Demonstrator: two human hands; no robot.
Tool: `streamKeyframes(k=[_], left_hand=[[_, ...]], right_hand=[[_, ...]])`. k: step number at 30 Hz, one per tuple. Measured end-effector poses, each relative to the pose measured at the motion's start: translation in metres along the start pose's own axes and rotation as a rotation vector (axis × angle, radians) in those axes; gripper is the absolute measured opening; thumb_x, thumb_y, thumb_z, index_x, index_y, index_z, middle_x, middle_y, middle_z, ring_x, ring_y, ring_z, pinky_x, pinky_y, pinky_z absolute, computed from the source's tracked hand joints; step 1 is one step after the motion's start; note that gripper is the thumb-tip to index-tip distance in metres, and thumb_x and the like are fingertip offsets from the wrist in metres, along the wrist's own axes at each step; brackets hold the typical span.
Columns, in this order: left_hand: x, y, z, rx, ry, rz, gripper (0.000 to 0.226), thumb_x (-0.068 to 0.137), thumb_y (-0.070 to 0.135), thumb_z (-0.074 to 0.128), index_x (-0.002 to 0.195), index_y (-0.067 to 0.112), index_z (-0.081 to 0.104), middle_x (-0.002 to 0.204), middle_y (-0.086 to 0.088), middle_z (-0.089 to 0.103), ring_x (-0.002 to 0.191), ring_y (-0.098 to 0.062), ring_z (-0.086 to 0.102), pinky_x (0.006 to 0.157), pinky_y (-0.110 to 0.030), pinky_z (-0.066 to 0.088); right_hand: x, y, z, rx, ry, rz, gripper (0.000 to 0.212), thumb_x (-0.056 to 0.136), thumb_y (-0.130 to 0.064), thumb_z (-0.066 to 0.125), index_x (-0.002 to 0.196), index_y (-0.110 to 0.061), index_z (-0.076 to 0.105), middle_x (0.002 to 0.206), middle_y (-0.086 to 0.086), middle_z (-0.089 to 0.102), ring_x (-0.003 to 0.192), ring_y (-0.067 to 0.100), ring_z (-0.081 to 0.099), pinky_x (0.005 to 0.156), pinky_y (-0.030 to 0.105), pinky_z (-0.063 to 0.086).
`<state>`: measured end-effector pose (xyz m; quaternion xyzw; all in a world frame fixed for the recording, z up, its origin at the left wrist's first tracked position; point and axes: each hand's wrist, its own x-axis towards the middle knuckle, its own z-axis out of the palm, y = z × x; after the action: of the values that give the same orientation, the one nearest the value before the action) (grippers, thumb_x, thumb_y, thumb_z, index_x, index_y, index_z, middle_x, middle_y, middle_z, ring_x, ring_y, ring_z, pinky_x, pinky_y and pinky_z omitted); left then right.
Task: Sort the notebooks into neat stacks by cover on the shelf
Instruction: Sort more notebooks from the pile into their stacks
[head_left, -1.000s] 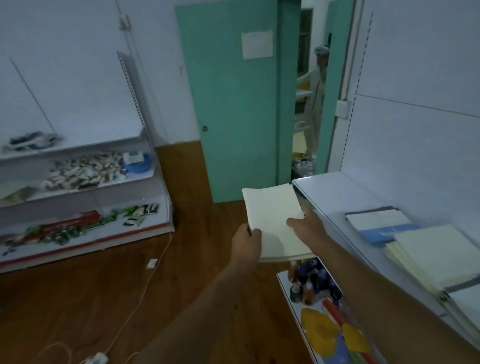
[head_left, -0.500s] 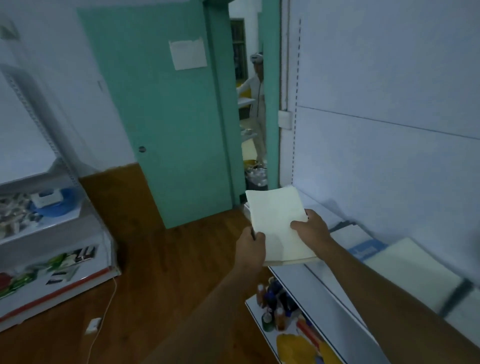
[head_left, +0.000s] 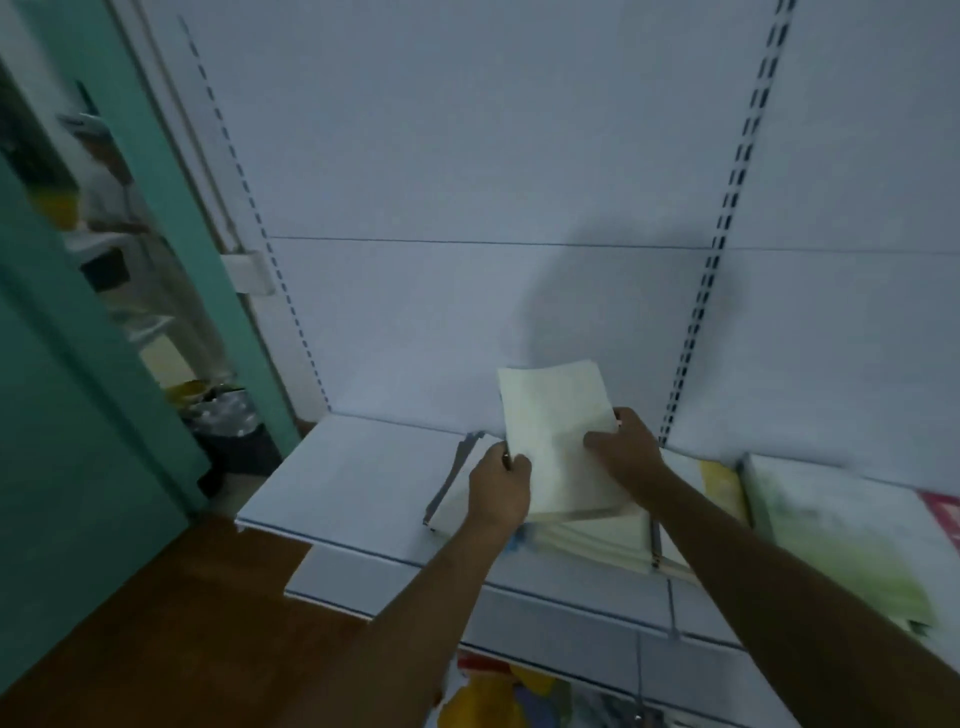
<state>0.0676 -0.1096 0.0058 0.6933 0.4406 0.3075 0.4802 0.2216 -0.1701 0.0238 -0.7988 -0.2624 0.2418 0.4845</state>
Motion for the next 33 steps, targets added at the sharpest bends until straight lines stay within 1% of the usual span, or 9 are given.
streamKeyframes(k=[4, 9, 13, 18, 23, 25, 28, 30, 33], left_hand=[[0.007, -0.005, 0.026, 0.104, -0.12, 0.075, 0.02, 0.096, 0.016, 0.052, 0.107, 0.004, 0.064, 0.094, -0.007, 0.063, 0.084, -0.017, 0.055, 0.073, -0.025, 0.043], [0.011, -0.006, 0.046, 0.113, -0.146, 0.061, 0.029, 0.093, 0.015, 0.059, 0.119, 0.003, 0.06, 0.112, -0.011, 0.066, 0.1, -0.023, 0.061, 0.079, -0.023, 0.043], [0.023, -0.013, 0.054, 0.144, -0.175, 0.024, 0.03, 0.092, 0.017, 0.061, 0.12, 0.005, 0.06, 0.112, -0.01, 0.067, 0.1, -0.023, 0.063, 0.081, -0.024, 0.044], [0.04, -0.022, 0.057, 0.209, -0.159, 0.036, 0.029, 0.092, 0.015, 0.06, 0.119, 0.004, 0.062, 0.113, -0.011, 0.067, 0.102, -0.024, 0.063, 0.085, -0.026, 0.046], [0.055, -0.036, 0.059, 0.34, -0.161, 0.074, 0.02, 0.093, 0.012, 0.057, 0.111, 0.004, 0.064, 0.106, -0.01, 0.068, 0.097, -0.024, 0.064, 0.074, -0.022, 0.044], [0.055, -0.043, 0.064, 0.378, -0.169, 0.083, 0.03, 0.092, 0.012, 0.058, 0.121, 0.005, 0.061, 0.115, -0.013, 0.065, 0.102, -0.022, 0.062, 0.082, -0.024, 0.047], [0.053, -0.049, 0.066, 0.395, -0.189, 0.041, 0.048, 0.094, 0.013, 0.057, 0.14, 0.009, 0.045, 0.133, -0.012, 0.055, 0.116, -0.022, 0.055, 0.096, -0.024, 0.042], [0.055, -0.052, 0.066, 0.434, -0.208, 0.039, 0.048, 0.095, 0.013, 0.056, 0.141, 0.009, 0.043, 0.136, -0.011, 0.053, 0.119, -0.022, 0.054, 0.097, -0.025, 0.041], [0.059, -0.055, 0.065, 0.492, -0.226, 0.047, 0.048, 0.095, 0.013, 0.056, 0.141, 0.009, 0.044, 0.136, -0.012, 0.052, 0.12, -0.022, 0.053, 0.095, -0.023, 0.04]], right_hand=[[-0.009, 0.028, -0.021, 0.02, 0.143, 0.1, 0.052, 0.082, -0.018, 0.065, 0.128, -0.01, 0.041, 0.111, 0.011, 0.057, 0.097, 0.029, 0.057, 0.081, 0.039, 0.05], [-0.008, 0.054, -0.028, 0.092, 0.219, 0.236, 0.061, 0.069, -0.031, 0.064, 0.117, 0.003, 0.05, 0.103, 0.015, 0.063, 0.088, 0.028, 0.063, 0.069, 0.033, 0.051], [-0.004, 0.063, -0.025, 0.022, 0.215, 0.261, 0.048, 0.082, -0.022, 0.063, 0.119, 0.001, 0.043, 0.108, 0.012, 0.056, 0.094, 0.029, 0.057, 0.073, 0.032, 0.045], [0.01, 0.071, -0.013, -0.047, 0.152, 0.267, 0.046, 0.083, -0.017, 0.06, 0.125, -0.004, 0.045, 0.116, 0.014, 0.057, 0.099, 0.029, 0.056, 0.077, 0.036, 0.048], [0.02, 0.074, 0.0, -0.239, 0.104, 0.233, 0.044, 0.082, -0.015, 0.062, 0.122, -0.002, 0.048, 0.117, 0.015, 0.058, 0.106, 0.031, 0.057, 0.08, 0.031, 0.046], [0.022, 0.078, 0.007, -0.33, 0.102, 0.208, 0.046, 0.083, -0.019, 0.063, 0.123, -0.001, 0.049, 0.12, 0.016, 0.055, 0.107, 0.03, 0.057, 0.083, 0.032, 0.048], [0.026, 0.081, 0.018, -0.422, 0.078, 0.209, 0.049, 0.087, -0.025, 0.058, 0.126, 0.002, 0.046, 0.127, 0.018, 0.041, 0.11, 0.032, 0.052, 0.091, 0.036, 0.046], [0.029, 0.081, 0.02, -0.462, 0.077, 0.247, 0.046, 0.089, -0.026, 0.056, 0.124, 0.002, 0.047, 0.13, 0.018, 0.034, 0.111, 0.034, 0.049, 0.094, 0.036, 0.044], [0.034, 0.082, 0.017, -0.581, 0.05, 0.283, 0.051, 0.091, -0.035, 0.055, 0.128, -0.002, 0.045, 0.133, 0.017, 0.035, 0.122, 0.034, 0.04, 0.098, 0.04, 0.04]])
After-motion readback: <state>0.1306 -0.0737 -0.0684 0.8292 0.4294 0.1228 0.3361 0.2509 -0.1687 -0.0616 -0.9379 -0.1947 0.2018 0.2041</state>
